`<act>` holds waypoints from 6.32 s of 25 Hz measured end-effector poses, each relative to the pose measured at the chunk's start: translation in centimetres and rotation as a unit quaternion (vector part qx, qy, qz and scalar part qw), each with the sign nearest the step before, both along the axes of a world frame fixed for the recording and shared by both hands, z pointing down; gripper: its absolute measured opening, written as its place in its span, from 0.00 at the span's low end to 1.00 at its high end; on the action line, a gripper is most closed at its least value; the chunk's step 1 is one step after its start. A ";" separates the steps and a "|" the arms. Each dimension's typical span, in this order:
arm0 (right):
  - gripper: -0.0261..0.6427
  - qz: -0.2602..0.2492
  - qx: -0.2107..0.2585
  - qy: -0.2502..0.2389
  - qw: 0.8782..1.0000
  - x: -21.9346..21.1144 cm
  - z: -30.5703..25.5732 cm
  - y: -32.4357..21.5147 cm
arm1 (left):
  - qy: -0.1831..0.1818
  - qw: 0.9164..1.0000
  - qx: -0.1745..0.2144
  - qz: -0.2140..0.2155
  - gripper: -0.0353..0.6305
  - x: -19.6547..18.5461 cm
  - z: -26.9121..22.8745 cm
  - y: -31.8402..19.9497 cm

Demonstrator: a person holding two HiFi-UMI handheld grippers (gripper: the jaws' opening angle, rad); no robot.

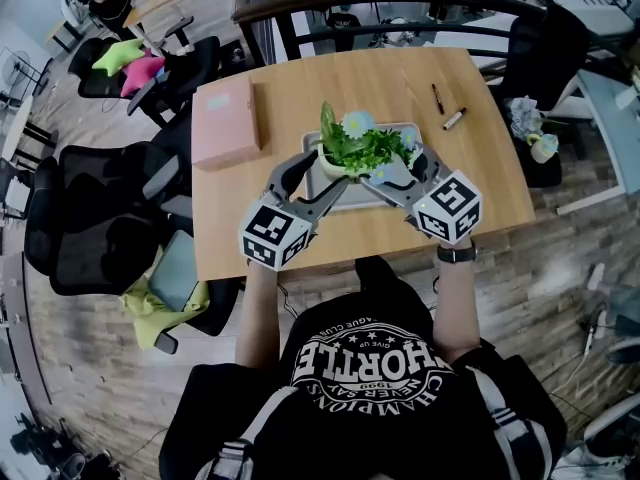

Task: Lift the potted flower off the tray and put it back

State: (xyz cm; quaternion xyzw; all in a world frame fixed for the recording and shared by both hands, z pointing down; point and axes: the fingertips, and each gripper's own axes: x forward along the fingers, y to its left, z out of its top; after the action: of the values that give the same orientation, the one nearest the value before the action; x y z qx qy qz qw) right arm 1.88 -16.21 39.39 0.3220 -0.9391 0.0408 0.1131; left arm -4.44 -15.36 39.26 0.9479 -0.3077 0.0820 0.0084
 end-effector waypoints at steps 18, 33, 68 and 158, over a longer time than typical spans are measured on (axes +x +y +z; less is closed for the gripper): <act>0.57 0.015 0.036 -0.009 0.999 2.8 -2.6 2.6 | 0.015 0.999 0.027 0.016 0.48 2.6 -2.5 2.4; 0.58 -0.001 0.027 -0.013 1.000 0.7 -2.1 5.4 | 0.013 1.000 0.023 -0.003 0.48 0.6 -2.1 5.4; 0.57 -0.042 0.025 -0.004 0.999 0.4 -4.7 12.1 | 0.032 0.998 0.021 -0.043 0.48 0.4 -4.5 12.6; 0.57 -0.022 0.008 -0.015 1.000 6.6 -1.5 7.7 | -0.004 1.000 0.011 -0.019 0.48 6.6 -1.6 8.0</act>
State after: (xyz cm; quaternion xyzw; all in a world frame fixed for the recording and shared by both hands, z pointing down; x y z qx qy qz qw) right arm 8.51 -8.55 37.89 0.3013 -0.9478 0.0359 0.0975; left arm 2.15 -7.40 37.68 0.9416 -0.3264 0.0825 -0.0013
